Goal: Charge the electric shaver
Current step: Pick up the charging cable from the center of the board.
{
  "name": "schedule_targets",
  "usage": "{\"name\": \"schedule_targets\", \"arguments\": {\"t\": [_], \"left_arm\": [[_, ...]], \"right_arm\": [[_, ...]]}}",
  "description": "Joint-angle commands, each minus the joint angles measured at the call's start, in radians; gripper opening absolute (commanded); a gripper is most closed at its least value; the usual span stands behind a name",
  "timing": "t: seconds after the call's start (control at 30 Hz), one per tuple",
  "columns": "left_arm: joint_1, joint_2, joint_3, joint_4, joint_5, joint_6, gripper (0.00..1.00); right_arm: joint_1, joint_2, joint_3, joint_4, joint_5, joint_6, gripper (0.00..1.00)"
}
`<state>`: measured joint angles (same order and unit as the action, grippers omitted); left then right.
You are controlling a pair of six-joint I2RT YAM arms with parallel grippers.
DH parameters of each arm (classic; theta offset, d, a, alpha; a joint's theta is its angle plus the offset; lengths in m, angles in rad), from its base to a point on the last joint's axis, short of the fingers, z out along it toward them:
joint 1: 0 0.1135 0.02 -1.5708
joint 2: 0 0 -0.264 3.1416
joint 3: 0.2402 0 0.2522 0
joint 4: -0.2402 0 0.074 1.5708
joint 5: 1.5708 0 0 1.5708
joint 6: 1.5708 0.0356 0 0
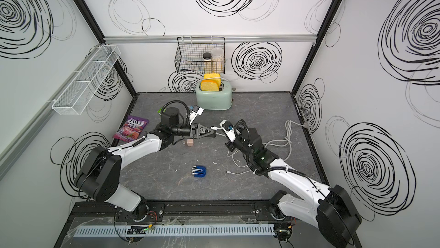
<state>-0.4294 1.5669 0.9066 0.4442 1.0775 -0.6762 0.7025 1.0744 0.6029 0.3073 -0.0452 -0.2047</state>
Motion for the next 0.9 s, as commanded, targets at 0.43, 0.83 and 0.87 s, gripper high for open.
{"name": "schedule_targets", "arguments": {"t": [0.43,0.83,0.87], "left_arm": [[-0.010,-0.001,0.012,0.091,0.018,-0.034,0.45],[0.000,0.010,0.025,0.091,0.029,-0.040,0.33],[0.000,0.009,0.025,0.092,0.029,-0.040,0.31]], "right_arm": [[0.029,-0.004,-0.011,0.052,-0.004,-0.010,0.00],[0.044,0.028,-0.003,0.022,0.013,-0.059,0.00],[0.045,0.029,-0.002,0.021,0.016,-0.058,0.00]]}}
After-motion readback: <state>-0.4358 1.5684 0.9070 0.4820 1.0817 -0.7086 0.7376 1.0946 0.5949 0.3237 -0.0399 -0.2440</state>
